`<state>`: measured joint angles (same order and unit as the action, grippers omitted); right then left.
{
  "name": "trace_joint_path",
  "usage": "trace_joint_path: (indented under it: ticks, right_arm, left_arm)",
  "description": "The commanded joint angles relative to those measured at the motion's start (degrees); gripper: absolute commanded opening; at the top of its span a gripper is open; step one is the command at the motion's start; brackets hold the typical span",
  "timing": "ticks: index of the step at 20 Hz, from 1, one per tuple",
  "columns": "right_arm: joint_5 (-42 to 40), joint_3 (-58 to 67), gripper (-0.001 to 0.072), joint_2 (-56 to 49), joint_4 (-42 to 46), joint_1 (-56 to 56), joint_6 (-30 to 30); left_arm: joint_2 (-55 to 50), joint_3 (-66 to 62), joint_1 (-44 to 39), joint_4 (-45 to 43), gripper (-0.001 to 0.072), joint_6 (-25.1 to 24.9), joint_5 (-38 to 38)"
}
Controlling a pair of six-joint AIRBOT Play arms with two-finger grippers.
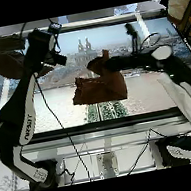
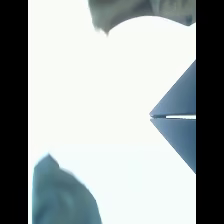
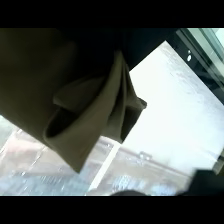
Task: Fold the shirts.
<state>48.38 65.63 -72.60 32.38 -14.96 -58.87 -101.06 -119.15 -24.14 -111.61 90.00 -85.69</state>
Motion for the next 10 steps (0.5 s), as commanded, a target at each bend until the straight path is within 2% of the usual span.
trace_joint_path:
  ticks: [1, 3, 4, 5, 6, 7, 10]
  right_arm:
    - [-8.72, -0.02, 0.0025, -8.61, -0.17, -8.57, -2.03]
    - [-13.88, -0.02, 0.0028, -11.69, -0.76, -11.39, -2.58]
    - [-15.98, -0.02, 0.0054, -12.37, -1.14, -12.2, -2.82]
    - [-17.25, -0.02, 0.015, -12.61, -1.14, -12.61, -2.84]
    - [-17.44, -0.02, 0.0295, -12.61, -1.11, -12.48, -2.84]
    - [-17.25, -0.02, 0.0395, -12.57, -1.11, -11.89, -2.84]
    - [-14.25, 0.0, 0.0406, -12.44, -1.11, -7.45, -2.86]
  left_arm:
    - [1.66, -0.11, 1.99, -2.19, 0.0019, 0.63, -1.68]
    - [1.66, 0.02, 1.97, -1.95, 0.002, 0.63, -1.64]
    - [1.66, 0.02, 1.97, -1.31, 0.002, 0.63, -1.62]
    - [1.66, 0.02, 1.97, -1.2, 0.002, 0.63, -1.66]
    - [1.66, 0.02, 1.97, -1.11, 0.002, 0.63, -1.66]
    - [1.66, 0.02, 1.97, -1.11, 0.002, 0.63, -1.79]
    - [1.66, 0.02, 1.97, -0.9, 0.002, 0.61, -3.65]
